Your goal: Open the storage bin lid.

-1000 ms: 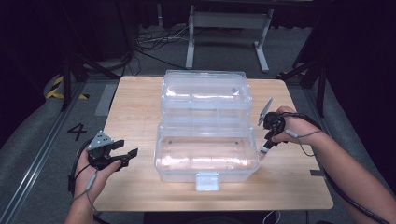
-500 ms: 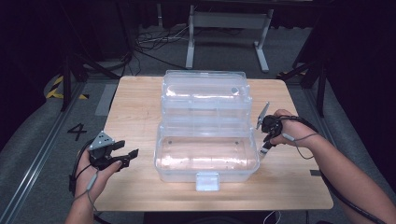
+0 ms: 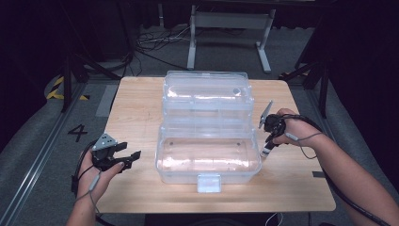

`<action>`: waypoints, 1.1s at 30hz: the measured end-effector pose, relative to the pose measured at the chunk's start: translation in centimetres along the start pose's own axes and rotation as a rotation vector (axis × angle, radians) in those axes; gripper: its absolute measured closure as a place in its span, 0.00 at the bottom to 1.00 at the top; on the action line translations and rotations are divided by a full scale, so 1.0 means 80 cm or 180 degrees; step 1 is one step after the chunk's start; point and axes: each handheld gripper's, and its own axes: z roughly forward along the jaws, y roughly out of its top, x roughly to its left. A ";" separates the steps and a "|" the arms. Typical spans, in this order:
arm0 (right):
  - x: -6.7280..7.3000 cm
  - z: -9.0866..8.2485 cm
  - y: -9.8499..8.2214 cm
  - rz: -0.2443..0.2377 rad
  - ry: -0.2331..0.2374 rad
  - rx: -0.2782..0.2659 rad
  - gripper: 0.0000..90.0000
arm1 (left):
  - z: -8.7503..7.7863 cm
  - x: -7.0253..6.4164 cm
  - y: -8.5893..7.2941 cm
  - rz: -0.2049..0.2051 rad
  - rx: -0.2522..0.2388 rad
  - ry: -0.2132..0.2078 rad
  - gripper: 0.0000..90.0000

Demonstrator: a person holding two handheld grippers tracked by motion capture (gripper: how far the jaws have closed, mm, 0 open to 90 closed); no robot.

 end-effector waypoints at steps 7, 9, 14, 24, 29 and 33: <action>0.004 -0.023 0.004 -0.0016 -0.0050 0.0002 0.80 | 0.002 0.000 -0.001 -0.0003 0.0005 0.0006 0.37; 0.004 -0.029 0.004 -0.0023 -0.0051 -0.0010 0.80 | 0.002 0.000 -0.001 -0.0005 0.0010 0.0001 0.37; 0.006 -0.040 0.005 -0.0003 -0.0053 0.0001 0.80 | 0.002 0.000 -0.001 0.0009 0.0021 -0.0010 0.37; 0.018 -0.068 0.006 -0.0032 -0.0088 -0.0045 0.80 | 0.004 -0.001 -0.001 0.0013 0.0024 -0.0015 0.37; 0.028 -0.079 0.008 -0.0121 -0.0124 -0.0019 0.80 | 0.005 -0.002 -0.001 0.0031 0.0042 -0.0026 0.37; 0.038 -0.090 0.010 -0.0189 -0.0165 -0.0018 0.80 | 0.005 -0.001 -0.001 0.0040 0.0049 -0.0027 0.37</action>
